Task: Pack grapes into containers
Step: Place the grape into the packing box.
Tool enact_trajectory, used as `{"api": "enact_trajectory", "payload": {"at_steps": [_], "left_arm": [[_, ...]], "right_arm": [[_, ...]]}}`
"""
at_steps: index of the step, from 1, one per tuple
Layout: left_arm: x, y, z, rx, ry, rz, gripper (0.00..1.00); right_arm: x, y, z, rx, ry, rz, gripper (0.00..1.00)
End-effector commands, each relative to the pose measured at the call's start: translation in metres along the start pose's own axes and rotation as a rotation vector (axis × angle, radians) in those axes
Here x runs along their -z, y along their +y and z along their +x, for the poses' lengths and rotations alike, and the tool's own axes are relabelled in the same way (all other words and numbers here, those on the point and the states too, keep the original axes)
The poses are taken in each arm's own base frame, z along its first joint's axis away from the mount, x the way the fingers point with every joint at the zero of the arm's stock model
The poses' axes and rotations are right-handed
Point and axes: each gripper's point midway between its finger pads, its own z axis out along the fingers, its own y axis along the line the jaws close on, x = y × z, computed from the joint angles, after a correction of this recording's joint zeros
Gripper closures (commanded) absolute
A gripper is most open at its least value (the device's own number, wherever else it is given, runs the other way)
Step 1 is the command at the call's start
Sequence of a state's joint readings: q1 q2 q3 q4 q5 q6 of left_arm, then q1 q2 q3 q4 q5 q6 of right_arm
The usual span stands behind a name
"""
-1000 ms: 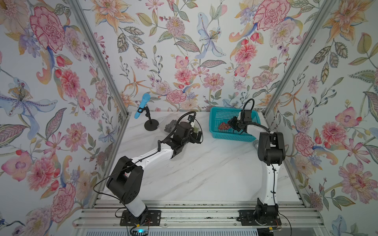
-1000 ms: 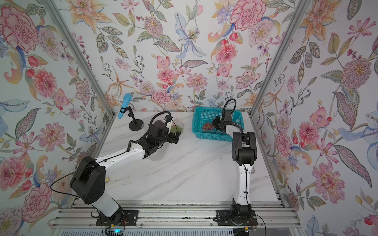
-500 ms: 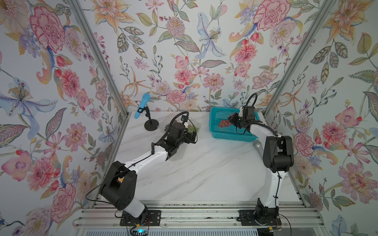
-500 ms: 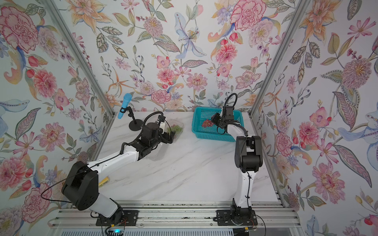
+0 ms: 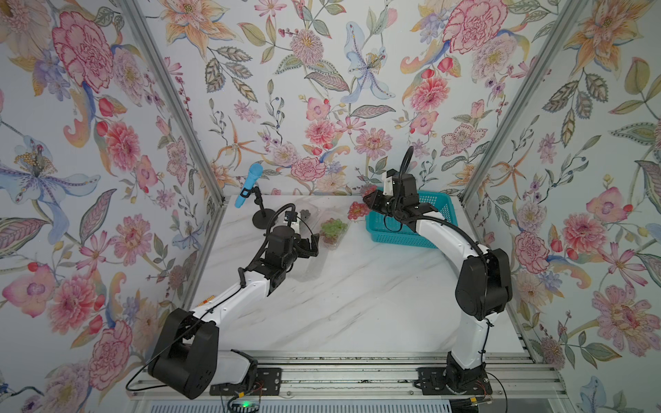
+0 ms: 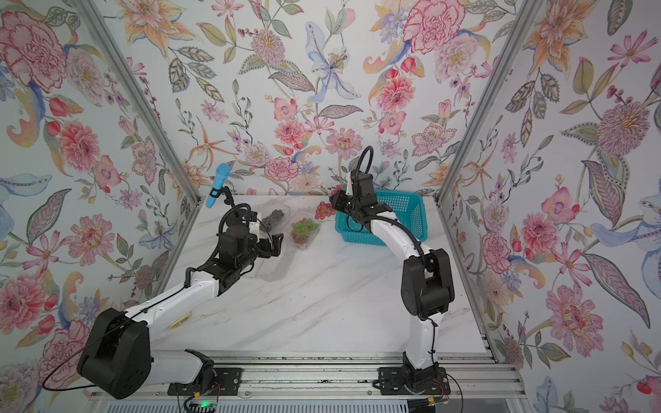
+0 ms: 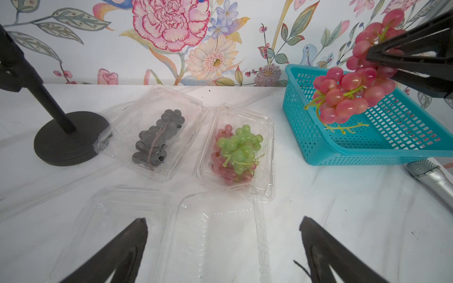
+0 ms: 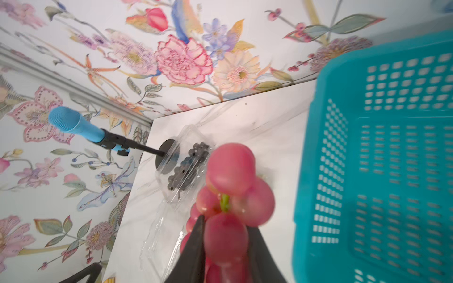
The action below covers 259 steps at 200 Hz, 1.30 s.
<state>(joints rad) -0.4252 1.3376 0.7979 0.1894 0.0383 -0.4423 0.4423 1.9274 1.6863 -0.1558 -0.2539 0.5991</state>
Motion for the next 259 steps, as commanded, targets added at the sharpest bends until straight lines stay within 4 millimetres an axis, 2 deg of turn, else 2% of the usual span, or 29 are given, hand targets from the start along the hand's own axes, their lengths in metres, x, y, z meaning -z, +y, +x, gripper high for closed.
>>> {"api": "enact_trajectory", "payload": {"at_steps": [1,25,44,47,54,76,107,128,168,220,259], "left_arm": [[0.014,0.000,-0.008,0.046,-0.048,0.026,0.00],[0.028,0.010,-0.004,0.069,-0.064,0.017,0.00],[0.036,0.023,0.002,0.095,-0.058,-0.001,0.00],[0.037,0.025,0.003,0.099,-0.056,-0.004,0.00],[0.041,0.030,0.005,0.106,-0.058,-0.011,0.00],[0.052,0.039,0.010,0.117,-0.065,-0.028,0.00],[0.061,0.047,0.015,0.117,-0.064,-0.042,0.00],[0.064,0.049,0.019,0.119,-0.061,-0.045,0.00],[0.063,0.048,0.025,0.132,-0.058,-0.036,0.00],[0.057,0.048,0.029,0.139,-0.048,-0.031,0.00],[0.054,0.050,0.034,0.146,-0.039,-0.035,0.00]], "right_arm": [[-0.009,0.043,0.013,0.038,0.020,-0.057,0.76],[-0.026,0.081,0.036,0.060,0.059,-0.116,0.76],[-0.037,0.100,0.052,0.075,0.085,-0.137,0.76],[-0.040,0.113,0.063,0.085,0.102,-0.157,0.75],[-0.044,0.121,0.073,0.093,0.121,-0.168,0.75],[-0.057,0.134,0.101,0.108,0.173,-0.179,0.75],[-0.068,0.141,0.139,0.113,0.246,-0.187,0.73],[-0.070,0.135,0.162,0.118,0.292,-0.170,0.72],[-0.065,0.103,0.194,0.125,0.352,-0.098,0.72],[-0.058,0.057,0.227,0.115,0.409,-0.025,0.72],[-0.059,0.026,0.241,0.078,0.429,0.005,0.71]]}}
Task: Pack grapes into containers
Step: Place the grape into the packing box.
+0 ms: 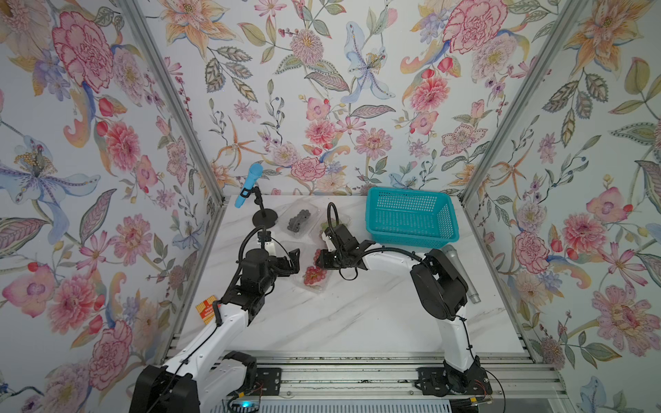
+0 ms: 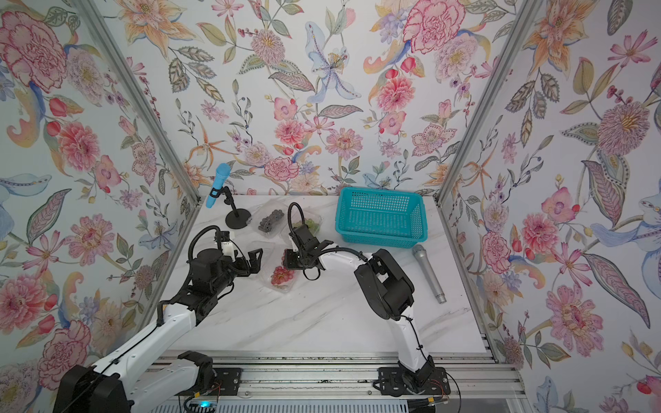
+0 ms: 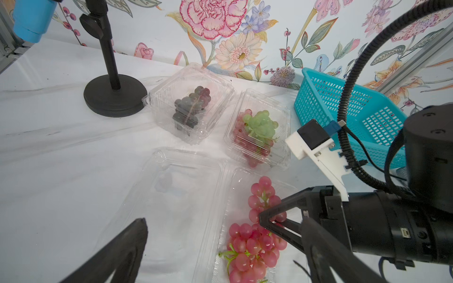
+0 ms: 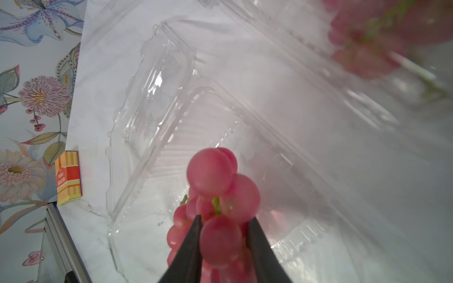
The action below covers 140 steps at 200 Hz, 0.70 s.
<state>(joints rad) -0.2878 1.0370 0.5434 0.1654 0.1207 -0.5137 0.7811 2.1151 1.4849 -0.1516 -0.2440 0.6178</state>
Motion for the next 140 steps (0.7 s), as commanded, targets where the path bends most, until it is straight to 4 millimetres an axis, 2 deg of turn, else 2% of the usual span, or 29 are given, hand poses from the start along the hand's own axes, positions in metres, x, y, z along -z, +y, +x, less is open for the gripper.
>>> {"api": "enact_trajectory", "payload": {"at_steps": [1,39,81,140], "left_arm": [[-0.003,0.003,0.003,0.019,-0.005,0.000,0.00],[-0.009,0.003,0.006,0.024,0.012,0.001,0.00],[-0.015,0.005,0.009,0.018,0.023,-0.011,0.00],[-0.024,0.009,0.012,0.027,0.041,-0.032,0.00]], "right_arm": [[0.014,0.000,-0.016,-0.012,-0.063,-0.025,0.70],[0.019,-0.012,-0.023,-0.010,-0.074,-0.019,0.61],[0.042,-0.002,-0.041,0.023,-0.123,-0.048,0.51],[0.074,0.013,-0.050,0.083,-0.169,-0.070,0.40]]}}
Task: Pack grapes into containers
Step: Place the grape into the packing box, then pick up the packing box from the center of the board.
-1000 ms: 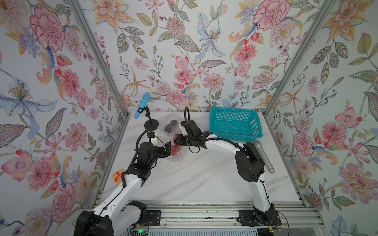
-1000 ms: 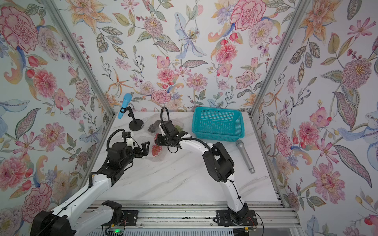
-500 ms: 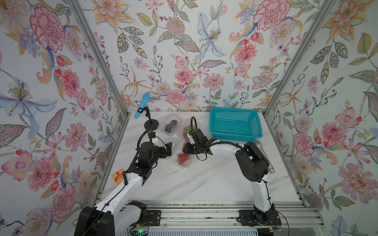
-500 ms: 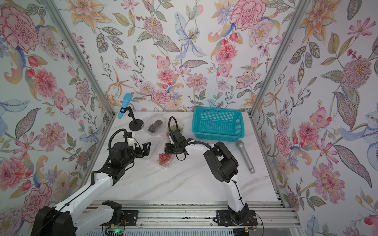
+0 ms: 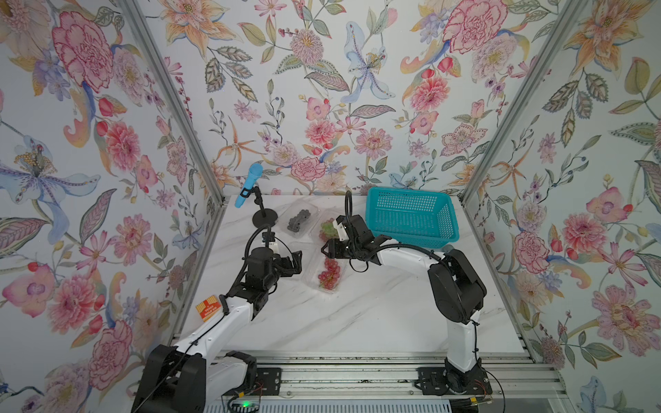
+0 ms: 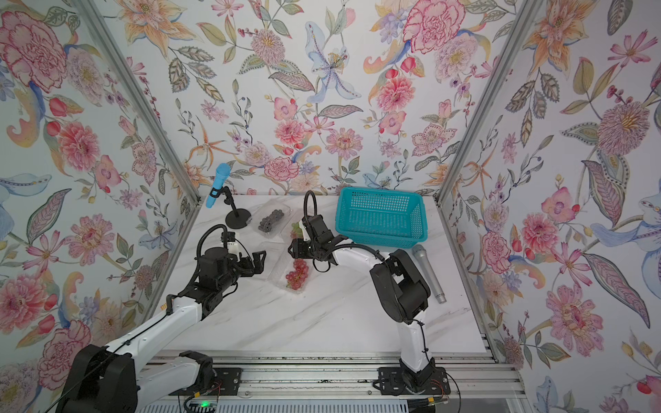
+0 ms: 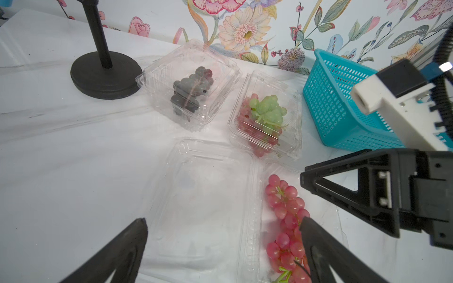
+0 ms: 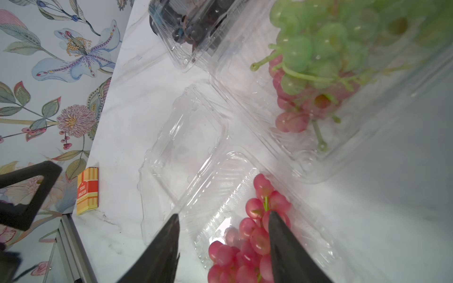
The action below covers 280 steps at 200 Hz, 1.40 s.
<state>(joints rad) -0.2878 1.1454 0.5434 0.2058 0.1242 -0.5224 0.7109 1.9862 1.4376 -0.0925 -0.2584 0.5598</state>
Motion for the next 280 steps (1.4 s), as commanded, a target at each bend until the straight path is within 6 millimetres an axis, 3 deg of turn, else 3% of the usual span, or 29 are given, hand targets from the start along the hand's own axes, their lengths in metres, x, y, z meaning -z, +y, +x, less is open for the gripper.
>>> {"api": "enact_trajectory", "payload": {"at_steps": [1,25,55,90,127,154,180,201,243,280], "left_arm": [[-0.003,0.003,-0.010,0.017,-0.024,-0.013,0.00],[-0.010,0.006,-0.007,0.015,-0.001,-0.031,0.00],[-0.018,0.014,-0.007,0.018,0.015,-0.050,0.00],[-0.026,0.027,-0.006,0.085,0.026,-0.039,0.00],[-0.029,0.030,0.003,0.120,0.045,-0.014,0.00],[-0.028,0.028,0.008,0.129,0.059,0.001,0.00],[-0.025,0.029,0.013,0.133,0.061,0.000,0.00],[-0.023,0.029,0.016,0.132,0.065,-0.002,0.00],[-0.023,0.030,0.018,0.133,0.066,-0.004,0.00],[-0.026,0.029,0.015,0.132,0.062,0.002,0.00]], "right_arm": [[0.023,0.010,-0.007,0.039,-0.027,-0.017,0.39],[0.048,-0.002,-0.005,0.017,-0.067,0.045,0.25],[0.063,-0.033,0.022,-0.045,-0.039,0.106,0.00],[0.057,-0.034,0.055,-0.131,0.013,0.027,0.00],[0.039,-0.037,0.066,-0.178,0.039,0.038,0.00],[0.025,-0.052,0.066,-0.231,0.039,0.070,0.17],[0.016,-0.063,0.060,-0.247,0.027,0.106,0.42],[0.013,-0.068,0.056,-0.244,0.018,0.127,0.47],[0.009,-0.071,0.054,-0.245,0.020,0.155,0.67],[0.008,-0.079,0.052,-0.245,0.019,0.217,0.77]]}}
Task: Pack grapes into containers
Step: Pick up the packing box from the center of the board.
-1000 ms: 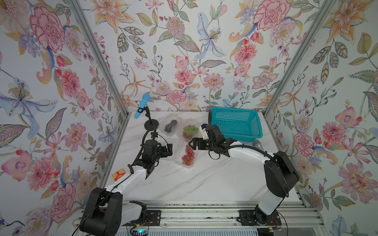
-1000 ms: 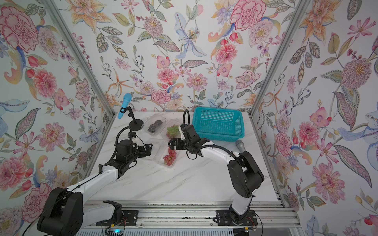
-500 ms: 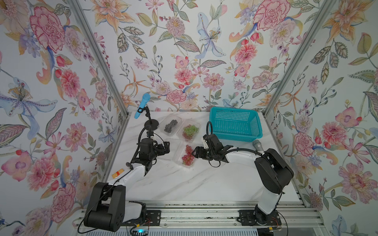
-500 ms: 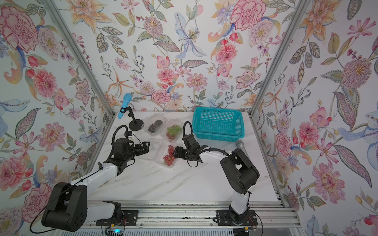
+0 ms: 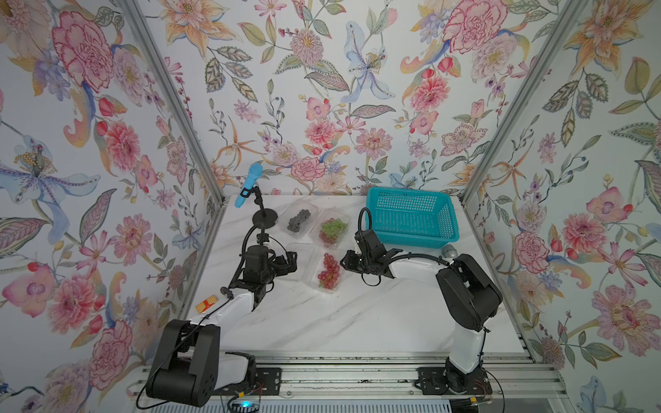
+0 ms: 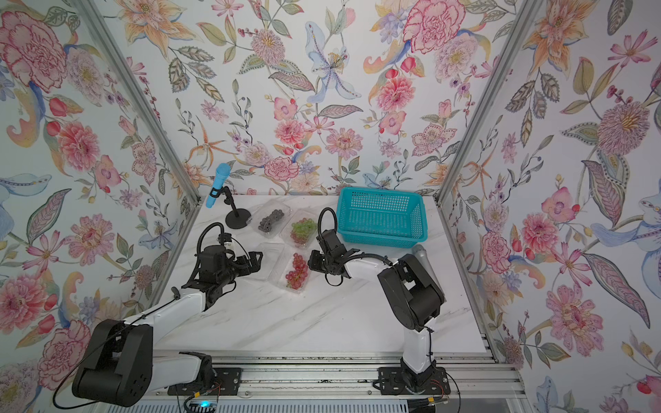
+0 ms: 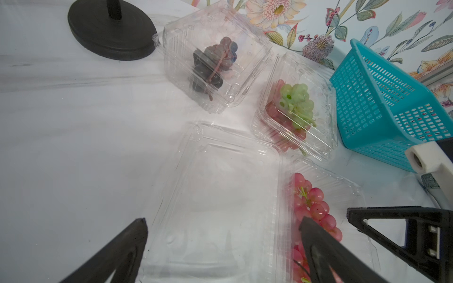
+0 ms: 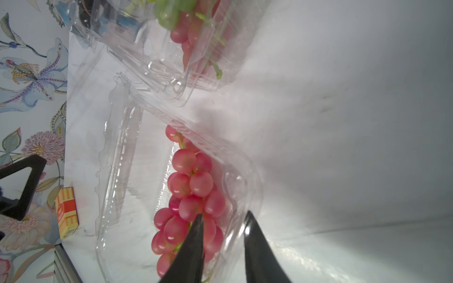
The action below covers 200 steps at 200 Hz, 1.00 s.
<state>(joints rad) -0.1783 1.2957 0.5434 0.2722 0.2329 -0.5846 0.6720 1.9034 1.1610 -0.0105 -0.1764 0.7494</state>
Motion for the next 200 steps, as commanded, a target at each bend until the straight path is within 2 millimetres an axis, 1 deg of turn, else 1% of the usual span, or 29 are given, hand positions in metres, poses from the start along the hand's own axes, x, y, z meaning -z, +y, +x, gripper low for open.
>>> {"api": "enact_trajectory", "payload": {"at_steps": [1,36,63,74,92,107,118,119,121,148,170,200], "left_arm": [[0.000,-0.003,-0.005,0.008,-0.017,0.021,0.00],[0.000,-0.006,-0.010,0.011,-0.029,0.031,0.00],[0.001,-0.005,-0.009,0.007,-0.029,0.028,0.00],[0.002,-0.004,-0.009,0.003,-0.030,0.025,0.00],[0.003,-0.004,-0.008,-0.001,-0.032,0.022,0.00],[0.002,-0.004,-0.007,-0.003,-0.031,0.029,0.00],[0.000,-0.004,-0.005,0.004,-0.026,0.036,0.00],[0.000,-0.004,-0.005,0.004,-0.026,0.038,0.00],[-0.001,-0.004,-0.004,0.005,-0.025,0.042,0.00],[-0.006,-0.004,-0.005,0.038,-0.031,0.082,0.00],[-0.012,-0.006,-0.008,0.058,-0.032,0.123,0.00],[-0.017,-0.014,-0.014,0.121,-0.051,0.232,0.00]], "right_arm": [[-0.005,-0.009,-0.001,-0.005,-0.002,0.069,0.77],[-0.010,-0.019,0.000,0.015,0.005,0.132,0.82],[-0.013,-0.019,0.001,0.017,0.012,0.142,0.91],[-0.012,-0.020,0.000,0.014,0.008,0.142,0.93],[-0.008,-0.022,-0.004,0.001,0.004,0.138,1.00],[-0.004,-0.025,-0.006,-0.015,0.004,0.124,1.00],[-0.001,-0.018,-0.006,-0.013,0.002,0.087,1.00],[0.000,-0.023,-0.011,-0.025,-0.006,0.091,1.00],[0.002,-0.027,-0.015,-0.034,-0.011,0.092,1.00],[0.014,-0.029,-0.024,-0.055,-0.032,0.052,1.00],[0.021,-0.026,-0.030,-0.080,-0.040,-0.009,1.00],[0.029,-0.015,-0.035,-0.067,-0.043,-0.061,1.00]]}}
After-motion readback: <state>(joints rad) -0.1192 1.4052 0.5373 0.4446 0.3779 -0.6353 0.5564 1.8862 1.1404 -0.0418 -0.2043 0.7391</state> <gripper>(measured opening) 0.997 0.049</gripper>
